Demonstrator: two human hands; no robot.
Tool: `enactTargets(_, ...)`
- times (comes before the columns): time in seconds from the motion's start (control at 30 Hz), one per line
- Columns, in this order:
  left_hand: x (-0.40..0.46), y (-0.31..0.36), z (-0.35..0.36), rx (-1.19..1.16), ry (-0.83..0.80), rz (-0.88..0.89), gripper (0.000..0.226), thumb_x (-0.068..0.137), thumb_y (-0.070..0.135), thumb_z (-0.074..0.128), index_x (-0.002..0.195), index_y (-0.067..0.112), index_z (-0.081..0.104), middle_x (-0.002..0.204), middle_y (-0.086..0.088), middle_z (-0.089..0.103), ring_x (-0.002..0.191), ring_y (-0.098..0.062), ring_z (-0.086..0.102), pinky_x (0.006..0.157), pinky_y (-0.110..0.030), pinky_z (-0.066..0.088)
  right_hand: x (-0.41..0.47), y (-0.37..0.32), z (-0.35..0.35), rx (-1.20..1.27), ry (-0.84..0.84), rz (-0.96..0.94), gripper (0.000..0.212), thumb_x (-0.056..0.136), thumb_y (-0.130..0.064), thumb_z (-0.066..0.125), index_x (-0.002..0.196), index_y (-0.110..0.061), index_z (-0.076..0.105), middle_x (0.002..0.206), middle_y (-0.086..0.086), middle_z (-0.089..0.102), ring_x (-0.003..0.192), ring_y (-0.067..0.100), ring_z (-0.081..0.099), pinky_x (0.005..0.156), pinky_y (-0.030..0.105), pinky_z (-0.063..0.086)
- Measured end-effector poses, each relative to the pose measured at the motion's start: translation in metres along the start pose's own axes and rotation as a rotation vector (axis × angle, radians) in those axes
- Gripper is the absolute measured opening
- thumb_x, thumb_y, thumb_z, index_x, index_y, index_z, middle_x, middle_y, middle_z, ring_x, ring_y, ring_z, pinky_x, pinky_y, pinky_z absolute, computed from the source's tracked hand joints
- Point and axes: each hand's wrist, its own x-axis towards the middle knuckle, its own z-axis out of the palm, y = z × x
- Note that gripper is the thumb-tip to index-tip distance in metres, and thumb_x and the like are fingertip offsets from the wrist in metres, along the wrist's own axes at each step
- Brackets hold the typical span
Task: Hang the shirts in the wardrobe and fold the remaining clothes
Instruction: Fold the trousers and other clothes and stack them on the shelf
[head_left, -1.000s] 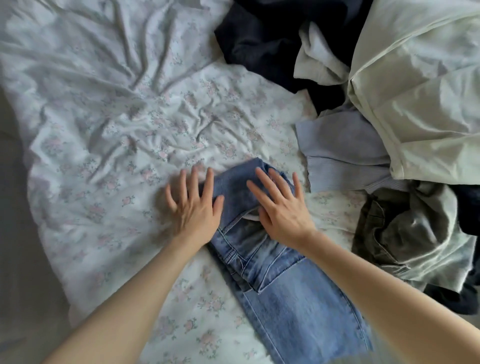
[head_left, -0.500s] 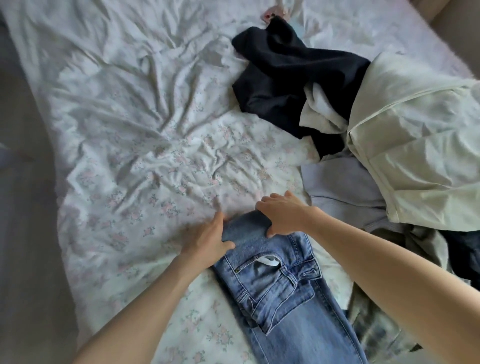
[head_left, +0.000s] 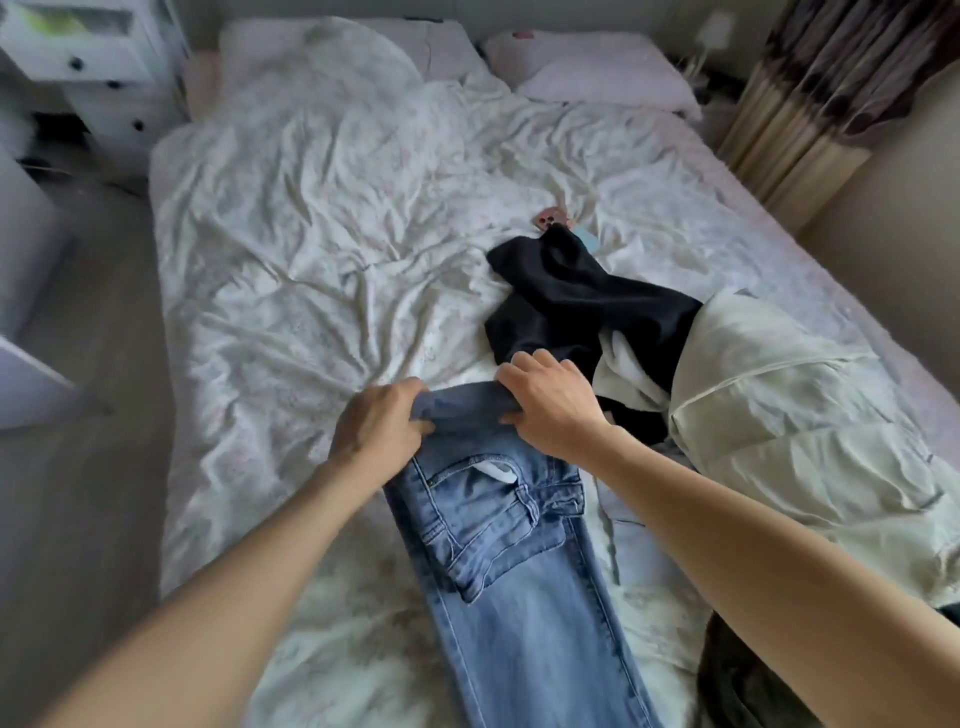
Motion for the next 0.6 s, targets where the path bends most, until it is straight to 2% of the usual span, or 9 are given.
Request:
enactTargets(0.07, 0.008, 0.004, -0.012, 0.124, 0.212, 0.110, 0.017, 0.081, 0.010, 0.067, 0.097, 0.009, 0.062, 0.089, -0.013, 0.067, 0.086, -0.034, 0.061, 0.071, -0.036, 0.039, 0.009, -0.002, -0.005, 0.035, 0.172, 0.030, 0.032, 0.082, -0.025, 0.060, 0.111, -0.013, 0.054, 0.111, 0.005, 0.051, 0.104, 0.026, 0.043, 0.079, 0.036, 0.036)
enactTargets(0.13, 0.001, 0.005, -0.010, 0.198, 0.301, 0.188, 0.019, 0.079, 0.003, 0.066, 0.098, 0.005, 0.063, 0.090, -0.014, 0.068, 0.087, -0.032, 0.061, 0.073, -0.036, 0.036, 0.005, -0.005, 0.000, 0.061, 0.213, 0.035, 0.033, 0.077, -0.019, 0.060, 0.108, -0.008, 0.056, 0.108, 0.009, 0.051, 0.101, 0.029, 0.045, 0.078, 0.037, 0.039)
enactTargets(0.27, -0.045, 0.001, 0.023, 0.229, 0.284, 0.285, 0.029, 0.060, -0.008, 0.074, 0.086, 0.002, 0.067, 0.074, -0.012, 0.068, 0.071, -0.030, 0.064, 0.062, -0.038, 0.044, -0.043, -0.011, 0.035, 0.067, 0.217, -0.063, 0.032, 0.054, -0.009, 0.075, 0.081, -0.002, 0.059, 0.085, 0.014, 0.059, 0.079, 0.034, 0.058, 0.064, 0.041, 0.048)
enactTargets(0.33, -0.068, 0.000, 0.036, 0.221, 0.277, 0.349, 0.040, 0.051, -0.005, 0.080, 0.088, 0.004, 0.069, 0.074, -0.008, 0.068, 0.069, -0.028, 0.064, 0.060, -0.036, 0.047, -0.068, -0.008, 0.047, 0.037, 0.237, -0.060, 0.036, 0.047, -0.009, 0.079, 0.076, -0.005, 0.060, 0.079, 0.011, 0.060, 0.071, 0.030, 0.059, 0.063, 0.038, 0.048)
enactTargets(0.47, -0.111, 0.004, 0.059, 0.197, 0.268, 0.441, 0.052, 0.045, 0.005, 0.084, 0.095, 0.005, 0.070, 0.080, -0.005, 0.067, 0.071, -0.027, 0.063, 0.075, -0.037, 0.041, -0.114, 0.001, 0.067, -0.008, 0.264, -0.100, 0.033, 0.049, -0.010, 0.077, 0.078, -0.007, 0.062, 0.085, 0.007, 0.064, 0.079, 0.027, 0.063, 0.080, 0.041, 0.041)
enactTargets(0.53, -0.130, 0.005, 0.071, 0.169, 0.254, 0.479, 0.053, 0.046, 0.005, 0.083, 0.097, 0.002, 0.070, 0.081, -0.008, 0.066, 0.070, -0.029, 0.063, 0.086, -0.043, 0.048, -0.132, 0.003, 0.074, 0.001, 0.243, -0.167, 0.035, 0.047, -0.007, 0.077, 0.080, -0.005, 0.065, 0.095, 0.010, 0.068, 0.090, 0.029, 0.066, 0.088, 0.043, 0.043)
enactTargets(0.6, -0.152, 0.008, 0.088, 0.140, 0.181, 0.502, 0.055, 0.045, 0.005, 0.083, 0.098, 0.000, 0.070, 0.081, -0.011, 0.064, 0.069, -0.030, 0.062, 0.085, -0.050, 0.051, -0.152, 0.006, 0.085, 0.019, 0.191, -0.212, 0.039, 0.046, -0.004, 0.079, 0.082, -0.003, 0.068, 0.107, 0.014, 0.068, 0.099, 0.032, 0.066, 0.089, 0.045, 0.049)
